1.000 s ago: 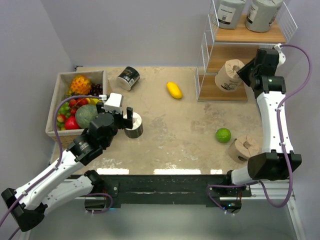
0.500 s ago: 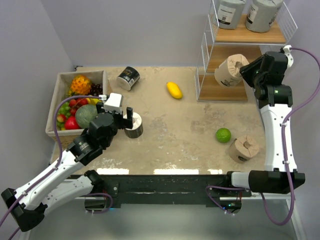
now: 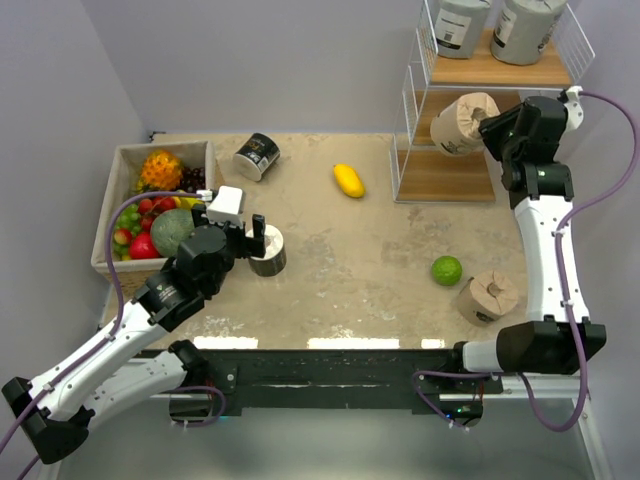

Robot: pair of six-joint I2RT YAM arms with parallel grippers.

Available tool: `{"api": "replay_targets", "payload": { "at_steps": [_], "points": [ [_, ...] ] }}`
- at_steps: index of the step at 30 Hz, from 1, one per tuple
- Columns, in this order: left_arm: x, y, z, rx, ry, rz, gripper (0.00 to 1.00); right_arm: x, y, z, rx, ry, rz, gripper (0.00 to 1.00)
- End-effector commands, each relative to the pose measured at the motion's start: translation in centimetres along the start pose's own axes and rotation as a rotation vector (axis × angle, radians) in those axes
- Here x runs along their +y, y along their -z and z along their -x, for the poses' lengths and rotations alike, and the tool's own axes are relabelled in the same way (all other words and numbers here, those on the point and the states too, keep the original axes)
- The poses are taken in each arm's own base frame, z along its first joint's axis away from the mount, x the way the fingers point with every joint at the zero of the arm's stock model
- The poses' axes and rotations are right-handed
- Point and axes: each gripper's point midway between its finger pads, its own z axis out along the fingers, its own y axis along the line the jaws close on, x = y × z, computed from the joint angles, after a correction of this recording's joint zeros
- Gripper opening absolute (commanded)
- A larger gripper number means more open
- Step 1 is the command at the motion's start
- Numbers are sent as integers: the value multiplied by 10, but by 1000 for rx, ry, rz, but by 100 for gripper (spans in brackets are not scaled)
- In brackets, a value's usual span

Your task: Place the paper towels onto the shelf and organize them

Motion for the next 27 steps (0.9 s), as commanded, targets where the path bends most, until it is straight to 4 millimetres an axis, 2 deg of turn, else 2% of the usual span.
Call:
{"api": "replay_targets", "payload": {
  "at_steps": [1, 9, 13, 18, 24, 27],
  "points": [
    [1, 0, 4, -21, 18, 10, 89, 20, -10, 23, -105, -84, 63, 33],
    [1, 0, 5, -24, 19, 10, 89, 34, -31, 25, -114, -118, 95, 32],
    [1, 0, 4, -23, 19, 10, 90, 43, -39, 19, -101, -140, 121, 37],
    [1, 0, 3, -20, 15, 12, 90, 54, -49, 13, -90, -163, 156, 38],
    [1, 0, 3, -22, 16, 13, 90, 60, -49, 12, -82, -165, 178, 49],
    [1, 0, 4, -24, 18, 13, 90, 57, -43, 15, -94, -165, 168, 50]
  ]
}}
